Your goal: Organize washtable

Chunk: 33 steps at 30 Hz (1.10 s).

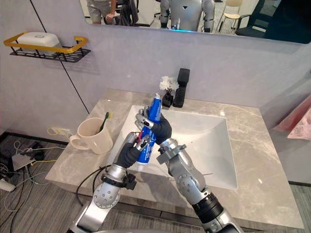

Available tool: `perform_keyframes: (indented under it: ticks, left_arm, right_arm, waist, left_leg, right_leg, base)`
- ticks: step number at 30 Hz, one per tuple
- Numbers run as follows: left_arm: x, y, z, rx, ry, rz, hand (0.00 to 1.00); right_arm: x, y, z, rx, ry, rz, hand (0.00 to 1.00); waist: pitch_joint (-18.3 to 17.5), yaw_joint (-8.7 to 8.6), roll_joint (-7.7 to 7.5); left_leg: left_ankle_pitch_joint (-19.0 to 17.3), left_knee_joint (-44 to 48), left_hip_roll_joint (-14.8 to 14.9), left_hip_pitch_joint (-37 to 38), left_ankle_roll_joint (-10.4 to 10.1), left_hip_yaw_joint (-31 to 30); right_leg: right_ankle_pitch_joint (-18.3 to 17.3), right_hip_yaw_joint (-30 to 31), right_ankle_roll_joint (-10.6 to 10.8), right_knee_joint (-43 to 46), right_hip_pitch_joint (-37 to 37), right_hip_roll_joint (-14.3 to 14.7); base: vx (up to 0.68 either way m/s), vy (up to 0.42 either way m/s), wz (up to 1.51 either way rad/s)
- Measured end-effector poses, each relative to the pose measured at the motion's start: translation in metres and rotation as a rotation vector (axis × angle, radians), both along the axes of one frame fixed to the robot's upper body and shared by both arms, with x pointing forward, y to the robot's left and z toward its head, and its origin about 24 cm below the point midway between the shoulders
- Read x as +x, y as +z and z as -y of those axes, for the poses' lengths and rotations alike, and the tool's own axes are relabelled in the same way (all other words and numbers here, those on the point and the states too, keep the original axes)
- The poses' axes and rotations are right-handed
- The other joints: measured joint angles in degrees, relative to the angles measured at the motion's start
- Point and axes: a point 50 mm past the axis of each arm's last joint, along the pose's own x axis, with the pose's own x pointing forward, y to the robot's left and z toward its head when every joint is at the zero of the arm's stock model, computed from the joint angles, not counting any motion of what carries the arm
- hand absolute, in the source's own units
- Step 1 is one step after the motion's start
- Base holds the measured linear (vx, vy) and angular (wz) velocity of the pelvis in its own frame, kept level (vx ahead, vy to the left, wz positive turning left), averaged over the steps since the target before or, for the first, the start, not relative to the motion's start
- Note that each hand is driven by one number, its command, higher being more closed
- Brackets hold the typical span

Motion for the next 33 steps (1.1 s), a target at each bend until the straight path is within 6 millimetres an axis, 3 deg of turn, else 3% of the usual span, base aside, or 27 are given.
perform_keyframes:
  ticks: [7,14,19,21,26,29,33]
  left_arm:
    - [-0.004,0.004,-0.015,-0.017,0.08,0.021,0.0]
    - [-0.009,0.035,-0.05,-0.062,0.265,0.167,0.0]
    - [-0.017,0.059,-0.061,-0.109,0.319,0.276,0.0]
    - [-0.024,0.068,-0.081,-0.144,0.414,0.317,0.0]
    - [-0.041,0.066,-0.134,-0.182,0.698,0.33,0.0]
    - [-0.053,0.058,-0.168,-0.219,0.884,0.313,0.0]
    - [-0.061,0.025,-0.201,-0.254,1.062,0.171,0.0]
  right_arm:
    - [0.002,0.005,0.0,0.008,-0.036,0.025,1.0]
    - [0.002,0.03,0.02,0.084,-0.149,0.139,1.0]
    - [0.003,0.032,0.023,0.065,-0.174,0.16,1.0]
    - [0.003,0.032,0.026,0.054,-0.194,0.165,1.0]
    - [-0.003,0.037,0.045,0.044,-0.289,0.207,1.0]
    - [-0.004,0.039,0.056,0.038,-0.344,0.221,1.0]
    - [-0.004,0.037,0.066,0.046,-0.394,0.212,1.0]
  waist:
    - [0.0,0.0,0.01]
    - [0.0,0.16,0.02]
    - [0.0,0.1,0.04]
    - [0.0,0.36,0.06]
    - [0.1,1.62,0.12]
    - [0.1,2.3,0.11]
    - [0.0,3.17,0.1]
  left_leg:
    - [0.2,-0.6,0.0,0.1,0.1,-0.6]
    - [0.2,-0.6,-0.1,0.1,0.1,-1.2]
    - [0.2,-0.6,-0.2,0.2,0.0,-2.1]
    - [0.2,-0.6,-0.2,0.1,0.0,-2.3]
    - [0.2,-1.1,-0.2,0.0,0.0,-2.3]
    - [0.2,-1.4,-0.4,0.0,0.0,-2.4]
    - [0.2,-1.5,-0.6,-0.2,0.0,-2.7]
  right_leg:
    - [-0.1,-0.2,0.1,0.0,0.0,0.0]
    - [-0.1,-0.7,0.1,0.0,0.3,-0.3]
    - [-0.3,-1.8,0.3,0.0,1.1,-0.4]
    - [-0.5,-1.9,0.3,0.0,1.2,-0.4]
    - [-0.9,-2.1,0.4,0.0,1.2,-0.4]
    - [-1.2,-2.5,0.8,0.0,1.1,-0.5]
    - [-1.3,-3.0,0.9,0.0,1.0,-0.8]
  base:
    - [0.0,0.0,0.03]
    - [0.0,0.0,0.04]
    - [-0.04,0.002,0.1]
    - [-0.04,-0.001,0.03]
    - [-0.02,0.001,0.02]
    - [0.01,0.011,0.06]
    - [0.02,0.014,0.06]
